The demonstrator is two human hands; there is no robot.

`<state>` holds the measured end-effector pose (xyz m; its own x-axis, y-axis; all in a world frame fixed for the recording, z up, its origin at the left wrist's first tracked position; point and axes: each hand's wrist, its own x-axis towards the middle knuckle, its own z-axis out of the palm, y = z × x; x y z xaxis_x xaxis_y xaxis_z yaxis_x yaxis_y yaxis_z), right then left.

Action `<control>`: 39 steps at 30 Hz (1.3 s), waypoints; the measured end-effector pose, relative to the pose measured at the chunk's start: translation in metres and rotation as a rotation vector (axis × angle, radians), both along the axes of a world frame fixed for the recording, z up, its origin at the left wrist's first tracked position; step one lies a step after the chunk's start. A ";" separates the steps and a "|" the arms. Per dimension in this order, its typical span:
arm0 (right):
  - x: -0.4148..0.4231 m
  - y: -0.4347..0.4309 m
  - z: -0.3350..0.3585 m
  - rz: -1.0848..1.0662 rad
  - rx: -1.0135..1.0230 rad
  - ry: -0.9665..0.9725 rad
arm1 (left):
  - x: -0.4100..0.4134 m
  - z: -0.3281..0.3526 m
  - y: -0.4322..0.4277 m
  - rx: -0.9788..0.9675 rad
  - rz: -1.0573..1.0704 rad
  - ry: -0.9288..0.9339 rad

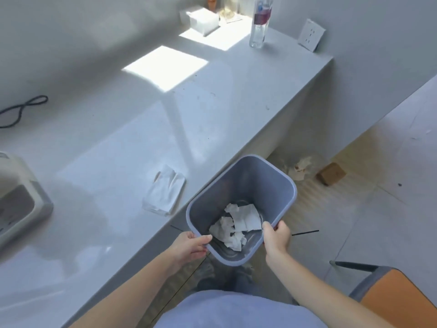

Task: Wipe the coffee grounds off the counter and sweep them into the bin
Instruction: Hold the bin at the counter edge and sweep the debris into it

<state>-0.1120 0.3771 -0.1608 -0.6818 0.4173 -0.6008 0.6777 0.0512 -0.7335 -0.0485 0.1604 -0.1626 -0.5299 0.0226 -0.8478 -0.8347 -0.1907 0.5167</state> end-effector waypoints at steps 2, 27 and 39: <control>-0.001 -0.002 0.004 0.012 0.033 0.036 | 0.004 0.000 0.002 0.017 0.008 -0.009; 0.025 -0.004 -0.001 0.066 0.057 0.146 | -0.058 0.023 -0.073 -1.129 -0.316 0.545; 0.032 -0.021 -0.011 0.016 0.063 0.093 | -0.055 0.010 -0.065 -1.170 -0.272 0.659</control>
<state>-0.0798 0.3562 -0.1716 -0.7405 0.4409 -0.5071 0.6053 0.1098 -0.7884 -0.1036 0.0950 -0.1530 -0.9328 -0.3585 -0.0383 -0.3143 0.7567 0.5733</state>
